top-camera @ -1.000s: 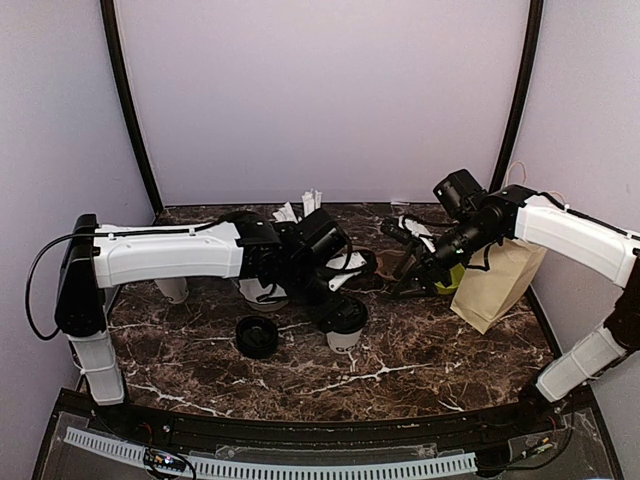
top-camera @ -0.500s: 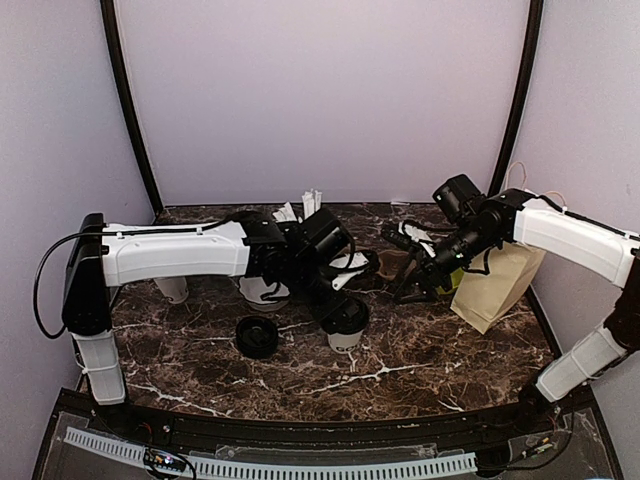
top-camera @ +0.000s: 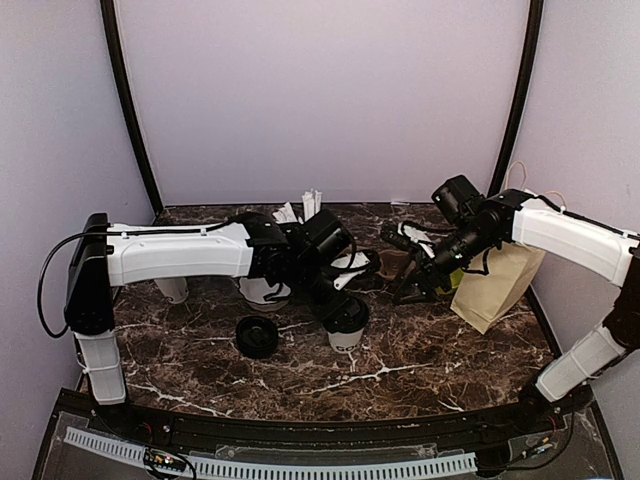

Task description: Pack the takeout coffee

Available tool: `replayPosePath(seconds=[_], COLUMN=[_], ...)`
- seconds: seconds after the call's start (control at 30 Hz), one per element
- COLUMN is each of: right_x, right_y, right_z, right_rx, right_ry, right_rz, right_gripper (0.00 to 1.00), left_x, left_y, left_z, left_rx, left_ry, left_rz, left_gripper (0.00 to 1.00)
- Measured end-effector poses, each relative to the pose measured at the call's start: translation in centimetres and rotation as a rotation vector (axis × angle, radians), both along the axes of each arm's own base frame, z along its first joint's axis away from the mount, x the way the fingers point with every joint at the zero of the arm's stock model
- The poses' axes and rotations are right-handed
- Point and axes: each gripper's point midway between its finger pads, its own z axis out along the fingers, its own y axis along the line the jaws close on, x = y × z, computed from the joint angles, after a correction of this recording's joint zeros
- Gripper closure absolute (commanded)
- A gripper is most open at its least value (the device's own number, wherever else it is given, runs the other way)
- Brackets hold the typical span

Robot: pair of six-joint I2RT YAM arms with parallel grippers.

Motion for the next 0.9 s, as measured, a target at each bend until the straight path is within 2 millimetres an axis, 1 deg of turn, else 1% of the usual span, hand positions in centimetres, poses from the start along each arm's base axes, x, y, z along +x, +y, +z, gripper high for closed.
replayPosePath(seconds=[0.07,0.17,0.4,0.57,0.63,0.7,0.83,0.87,0.9], right_x=[0.0,0.0,0.1,0.1,0.1,0.2,0.3,0.3,0.3], right_y=[0.0,0.0,0.0,0.1,0.1,0.1,0.2,0.2,0.3], right_z=[0.0,-0.1,-0.4,-0.4,-0.4,-0.3,-0.4,-0.4,-0.4], right_rx=[-0.001,-0.001,-0.006,-0.006,-0.007,-0.006,-0.010,-0.010,-0.009], right_ry=[0.001,0.002,0.010,0.010,0.010,0.010,0.017,0.018,0.019], right_rz=[0.000,0.000,0.000,0.000,0.000,0.000,0.001,0.001,0.002], right_gripper=[0.32,0.32,0.32,0.32,0.32,0.33,0.33,0.33,0.33], left_x=[0.1,0.3,0.4,0.0,-0.5,-1.2,-2.6,-3.0,-3.1], left_y=[0.0,-0.1,0.0,0.5,1.1,2.2,5.2,6.4,7.1], left_z=[-0.3,-0.3,-0.4,0.0,0.7,2.1,6.4,7.6,8.2], left_rx=[0.008,0.007,0.012,0.013,0.004,-0.013,-0.068,-0.082,-0.085], left_ry=[-0.003,-0.011,-0.018,0.001,0.016,0.026,0.014,0.004,-0.004], left_rz=[0.003,0.002,0.001,0.017,0.034,0.049,0.099,0.118,0.135], left_gripper=[0.16,0.17,0.29,0.33,0.34,0.35,0.37,0.37,0.37])
